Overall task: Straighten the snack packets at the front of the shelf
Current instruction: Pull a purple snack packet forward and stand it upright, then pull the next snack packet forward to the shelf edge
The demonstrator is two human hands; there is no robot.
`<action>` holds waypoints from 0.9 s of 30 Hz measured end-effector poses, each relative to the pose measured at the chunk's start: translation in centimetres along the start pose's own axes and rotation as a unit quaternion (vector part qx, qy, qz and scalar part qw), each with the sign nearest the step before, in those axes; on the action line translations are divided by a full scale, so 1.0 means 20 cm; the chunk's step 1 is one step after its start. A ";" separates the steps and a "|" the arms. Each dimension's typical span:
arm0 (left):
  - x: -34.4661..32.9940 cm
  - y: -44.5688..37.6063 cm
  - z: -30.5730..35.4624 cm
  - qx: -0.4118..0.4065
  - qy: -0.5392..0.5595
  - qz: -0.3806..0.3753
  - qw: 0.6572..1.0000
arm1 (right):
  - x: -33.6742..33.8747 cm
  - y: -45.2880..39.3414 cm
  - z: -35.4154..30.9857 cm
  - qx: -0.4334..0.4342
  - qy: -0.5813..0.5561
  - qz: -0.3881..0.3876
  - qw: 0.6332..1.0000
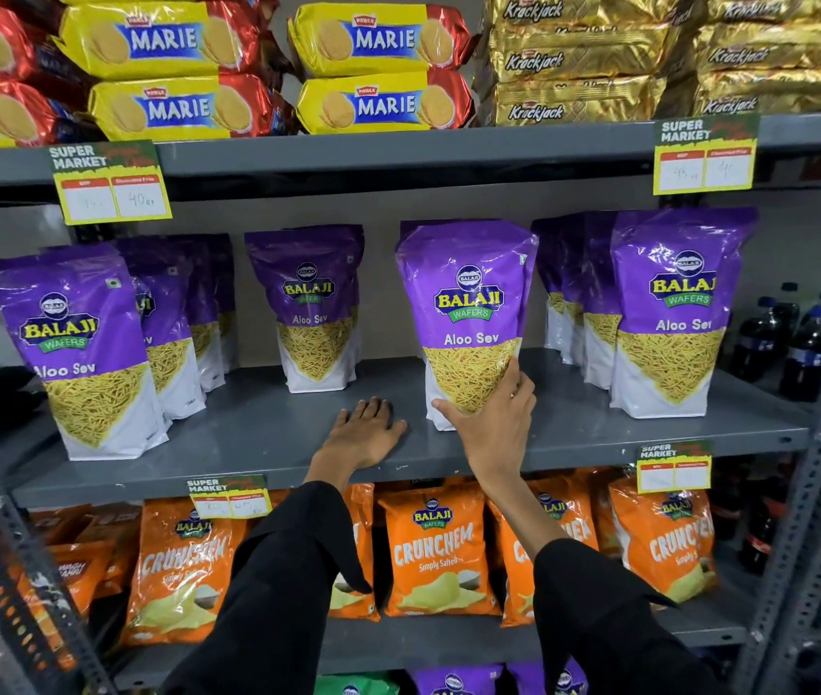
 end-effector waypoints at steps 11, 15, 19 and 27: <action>0.01 0.01 0.00 -0.002 0.001 0.002 1.000 | 0.00 0.01 0.01 -0.003 -0.004 0.006 1.000; 0.01 0.01 0.00 0.003 0.001 -0.003 1.000 | 0.00 0.00 0.01 0.000 0.000 0.002 1.000; 0.01 0.02 0.01 0.001 0.001 0.002 1.000 | 0.01 0.01 0.01 -0.001 -0.004 -0.003 1.000; 0.07 0.09 -0.10 0.016 0.080 0.082 0.993 | 0.14 0.21 -0.12 0.056 -0.118 0.079 0.988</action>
Point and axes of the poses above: each hand's wrist, its own y-axis away from the middle knuckle, its own x-axis out of the back of the hand, z = x × y, the point moved 9 cm from there along -y, towards the middle knuckle, and after that the axes turned 1 degree about z, right-handed, at the moved point
